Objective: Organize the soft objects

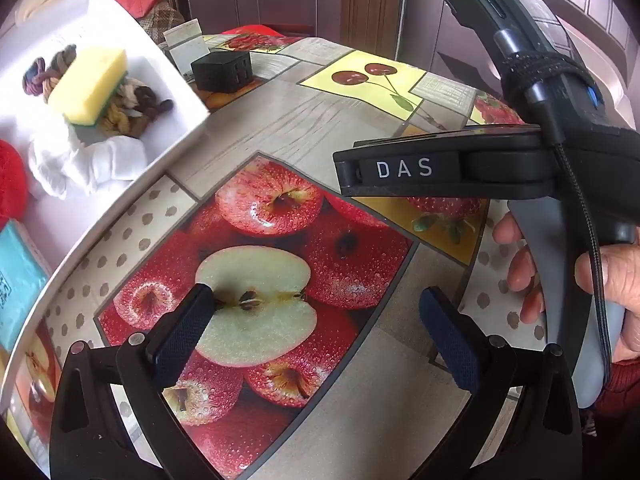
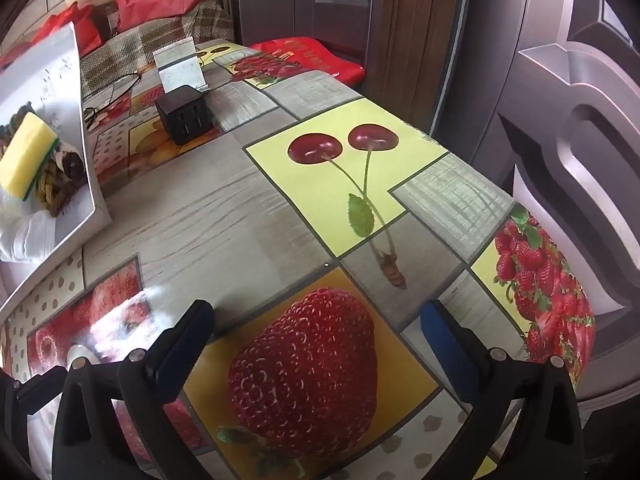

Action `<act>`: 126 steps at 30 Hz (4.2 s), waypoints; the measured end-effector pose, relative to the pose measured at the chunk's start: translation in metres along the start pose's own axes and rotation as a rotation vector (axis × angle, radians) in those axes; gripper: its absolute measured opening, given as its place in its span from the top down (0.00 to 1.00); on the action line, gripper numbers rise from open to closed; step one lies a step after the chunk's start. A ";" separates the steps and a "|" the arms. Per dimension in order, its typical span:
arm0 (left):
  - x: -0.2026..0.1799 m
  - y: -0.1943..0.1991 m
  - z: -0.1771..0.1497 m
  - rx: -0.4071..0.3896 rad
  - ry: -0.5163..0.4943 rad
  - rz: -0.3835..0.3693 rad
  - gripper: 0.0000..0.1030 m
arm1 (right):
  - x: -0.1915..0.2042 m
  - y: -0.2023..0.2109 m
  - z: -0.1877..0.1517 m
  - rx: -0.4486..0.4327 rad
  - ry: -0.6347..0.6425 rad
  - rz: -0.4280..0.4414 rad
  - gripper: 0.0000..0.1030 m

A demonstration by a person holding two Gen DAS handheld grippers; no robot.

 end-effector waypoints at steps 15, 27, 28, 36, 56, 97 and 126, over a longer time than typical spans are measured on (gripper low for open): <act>0.000 0.000 0.000 0.000 0.000 0.000 0.01 | 0.001 0.001 0.000 0.001 0.006 0.003 0.00; -0.004 0.004 0.000 -0.001 0.000 -0.002 0.01 | 0.006 0.001 -0.001 0.001 0.015 0.005 0.00; -0.004 0.004 0.000 -0.001 0.000 -0.001 0.01 | 0.006 0.001 -0.001 0.001 0.017 0.004 0.00; 0.001 0.001 0.001 0.000 0.002 -0.002 0.01 | 0.006 0.000 -0.001 0.002 0.021 0.004 0.00; 0.001 0.001 0.001 -0.001 0.001 -0.002 0.01 | 0.006 0.001 0.000 0.005 0.040 -0.017 0.00; 0.001 -0.001 0.002 -0.003 0.000 0.000 0.01 | -0.009 0.005 0.046 -0.279 -0.299 0.500 0.00; 0.001 0.000 0.002 -0.005 -0.001 0.000 0.01 | -0.009 0.005 0.044 -0.277 -0.296 0.524 0.00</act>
Point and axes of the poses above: each gripper's, at about its wrist camera, not at the fingertips, and y roughly against the way its jaws point, x to its left, z to its top, the point moved 9 cm from there along -y, roughly the way its jaws point, and after that the axes turned 9 degrees about y, right-handed, at the moved point
